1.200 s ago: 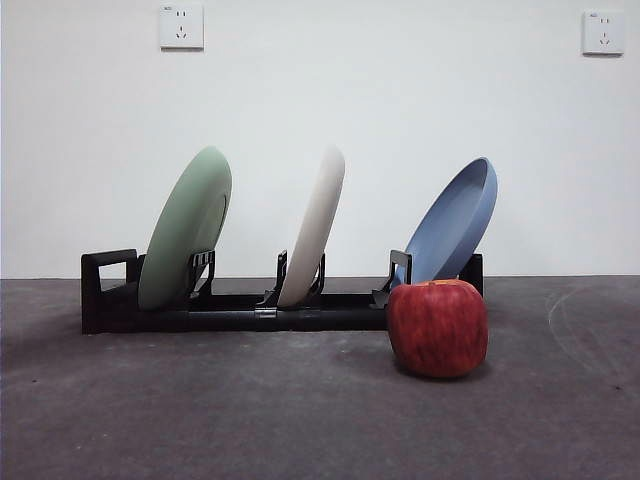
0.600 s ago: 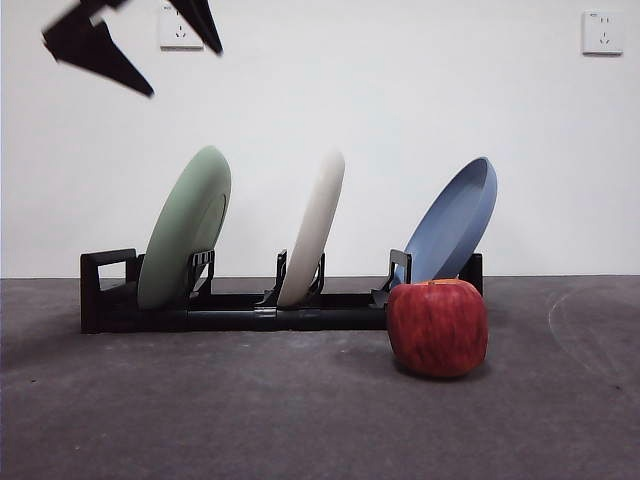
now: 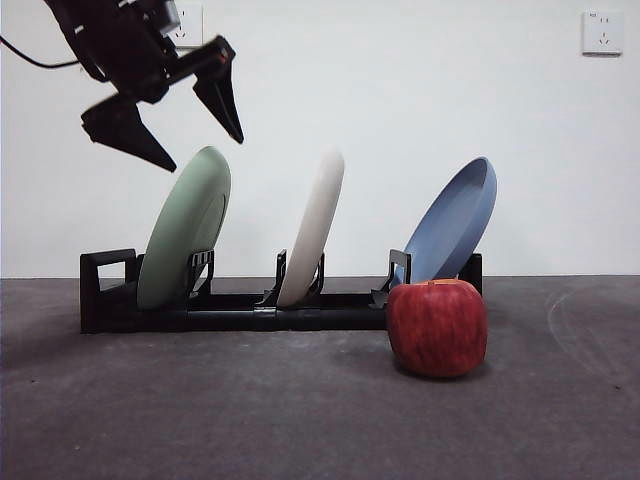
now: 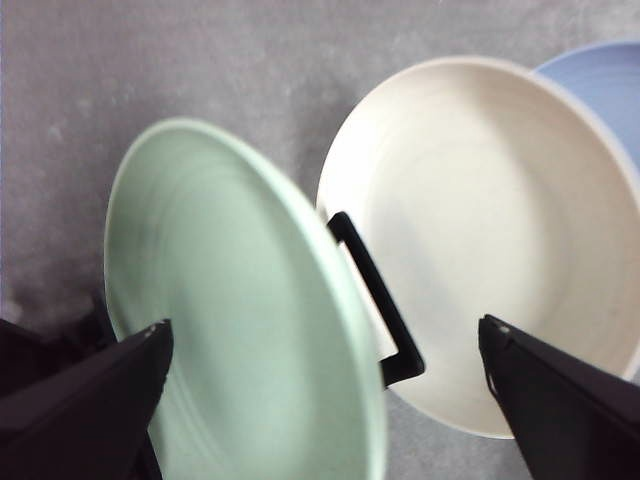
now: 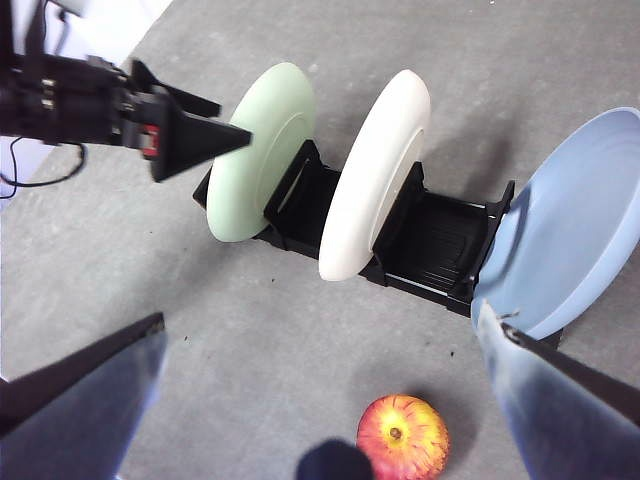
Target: Take the green plate from the plate rack,put the plate on the table,take the apple from the table,put the apple in the plate
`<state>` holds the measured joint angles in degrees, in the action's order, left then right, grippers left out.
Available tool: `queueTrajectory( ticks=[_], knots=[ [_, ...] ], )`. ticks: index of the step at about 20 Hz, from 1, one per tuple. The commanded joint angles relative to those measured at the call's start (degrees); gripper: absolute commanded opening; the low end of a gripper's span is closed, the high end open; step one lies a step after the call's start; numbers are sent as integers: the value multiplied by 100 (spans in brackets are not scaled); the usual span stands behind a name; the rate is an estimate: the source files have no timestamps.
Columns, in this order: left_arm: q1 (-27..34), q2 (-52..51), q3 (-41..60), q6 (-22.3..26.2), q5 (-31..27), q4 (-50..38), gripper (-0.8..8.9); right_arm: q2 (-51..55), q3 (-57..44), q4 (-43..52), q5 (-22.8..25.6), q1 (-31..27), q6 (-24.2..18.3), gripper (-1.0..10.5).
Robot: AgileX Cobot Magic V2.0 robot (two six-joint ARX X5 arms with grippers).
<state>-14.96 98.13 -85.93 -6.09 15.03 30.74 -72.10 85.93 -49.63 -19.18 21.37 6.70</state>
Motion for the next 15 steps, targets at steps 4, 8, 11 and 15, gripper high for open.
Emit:
queueTrajectory(
  ticks=[4,8,11,15],
  knots=[
    [-13,221,0,-2,-9,-7,295,-17,17,72,122,11,-28,566],
    [-15,240,0,39,-9,-83,165,-20,17,184,127,11,-26,565],
    [-13,240,0,146,-9,-79,-10,-20,17,291,125,11,-24,564],
    [-13,240,0,168,-7,-59,-9,-20,17,330,127,11,-24,563]
  ],
)
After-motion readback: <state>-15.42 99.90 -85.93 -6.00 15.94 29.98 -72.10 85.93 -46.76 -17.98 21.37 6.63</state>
